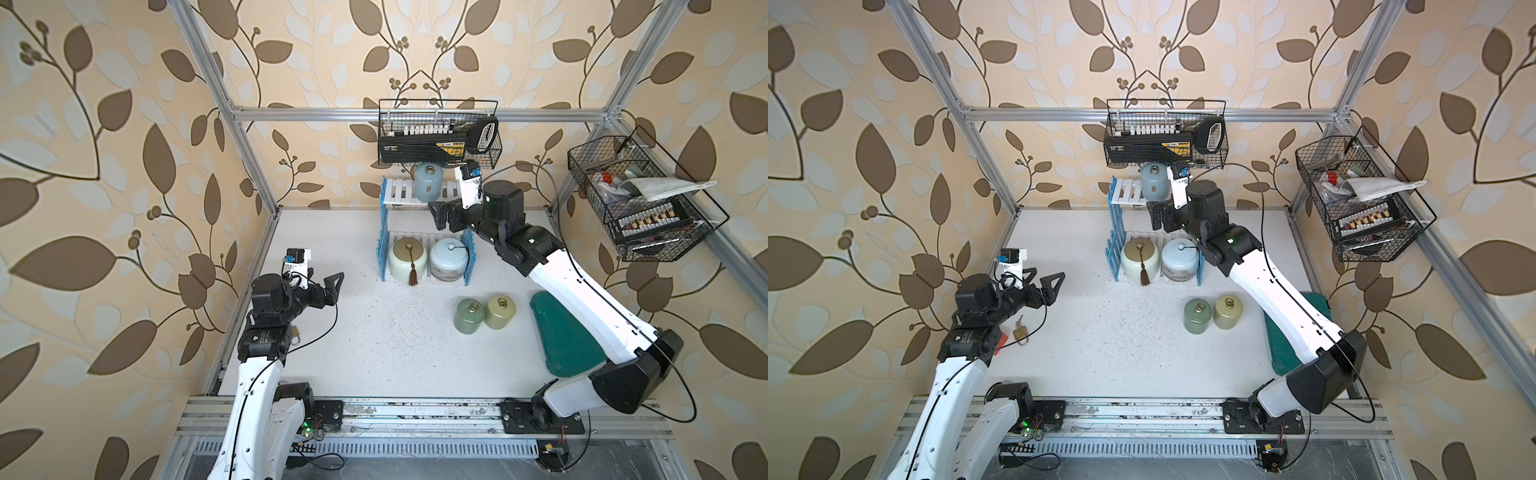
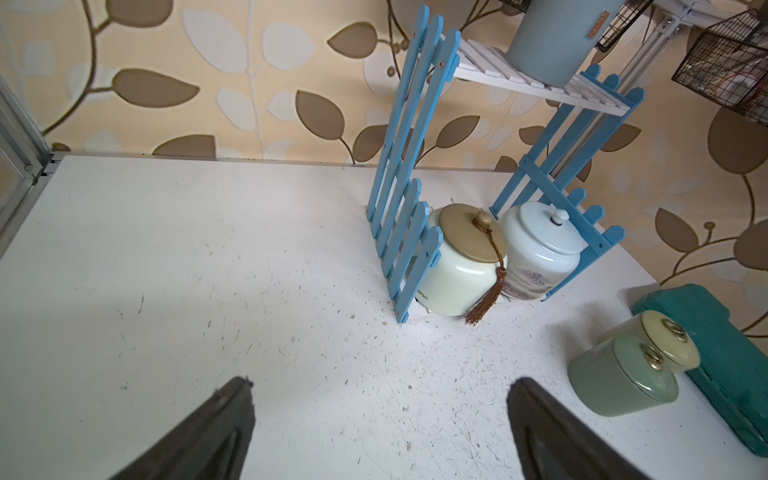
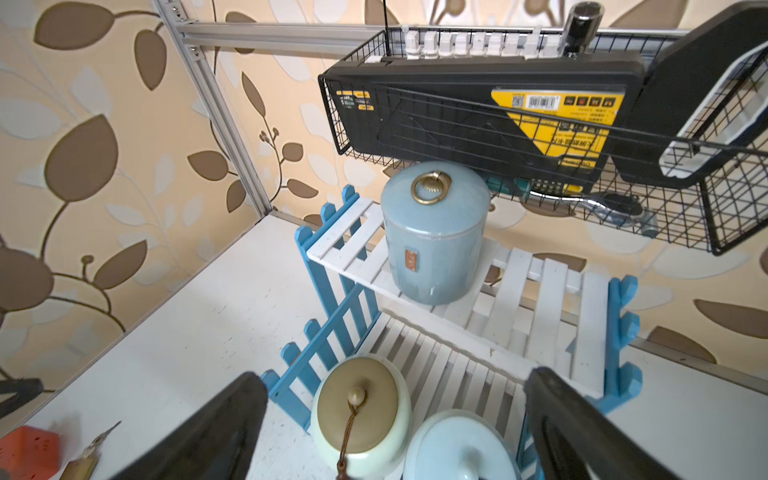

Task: Remove the tea canisters from the shelf
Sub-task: Pick up the tea canister from the shelf.

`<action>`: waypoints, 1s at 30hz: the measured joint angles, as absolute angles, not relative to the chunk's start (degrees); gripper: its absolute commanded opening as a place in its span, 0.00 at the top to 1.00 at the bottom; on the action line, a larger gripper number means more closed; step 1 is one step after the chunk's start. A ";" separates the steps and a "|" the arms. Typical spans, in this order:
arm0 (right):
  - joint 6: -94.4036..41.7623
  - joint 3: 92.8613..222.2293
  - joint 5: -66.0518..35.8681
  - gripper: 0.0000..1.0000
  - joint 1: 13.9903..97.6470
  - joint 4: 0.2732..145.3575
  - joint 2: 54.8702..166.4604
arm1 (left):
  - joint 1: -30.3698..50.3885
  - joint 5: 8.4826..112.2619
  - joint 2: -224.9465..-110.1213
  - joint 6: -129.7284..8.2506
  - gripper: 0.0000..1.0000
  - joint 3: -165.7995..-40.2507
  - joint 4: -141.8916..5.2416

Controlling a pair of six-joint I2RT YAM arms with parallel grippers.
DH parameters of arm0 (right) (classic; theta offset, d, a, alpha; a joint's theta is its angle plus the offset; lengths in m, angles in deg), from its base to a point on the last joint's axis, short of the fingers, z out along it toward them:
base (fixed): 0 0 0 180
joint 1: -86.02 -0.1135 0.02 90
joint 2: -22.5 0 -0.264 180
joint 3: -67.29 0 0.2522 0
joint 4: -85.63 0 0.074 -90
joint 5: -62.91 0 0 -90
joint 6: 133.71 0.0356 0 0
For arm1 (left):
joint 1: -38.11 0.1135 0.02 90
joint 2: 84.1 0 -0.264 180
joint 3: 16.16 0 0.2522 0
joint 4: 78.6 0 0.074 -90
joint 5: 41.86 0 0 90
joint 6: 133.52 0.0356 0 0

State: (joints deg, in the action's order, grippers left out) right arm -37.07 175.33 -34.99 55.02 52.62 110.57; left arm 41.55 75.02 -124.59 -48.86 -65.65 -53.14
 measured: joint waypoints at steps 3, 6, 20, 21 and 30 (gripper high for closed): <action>-37.22 179.86 -35.93 0.01 55.02 51.66 114.73 | 41.55 75.15 -124.59 -48.49 0.01 -65.45 -53.12; -37.55 184.69 -37.05 0.01 55.02 50.50 118.90 | 41.55 75.28 -124.59 -48.34 0.01 -65.49 -52.90; -38.58 200.80 -40.22 0.01 56.74 47.44 134.48 | 41.55 75.15 -124.49 -48.60 0.01 -69.03 -50.25; -38.43 201.24 -40.26 0.01 57.03 47.33 135.10 | 41.55 74.95 -124.49 -48.80 0.01 -69.03 -50.17; -37.29 208.25 -40.41 0.01 58.14 46.56 140.54 | 41.55 74.82 -124.44 -48.69 0.01 -69.03 -49.44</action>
State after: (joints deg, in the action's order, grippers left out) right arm -37.29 208.25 -40.41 58.14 46.56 140.54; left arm 41.55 74.82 -124.44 -48.69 -69.03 -49.44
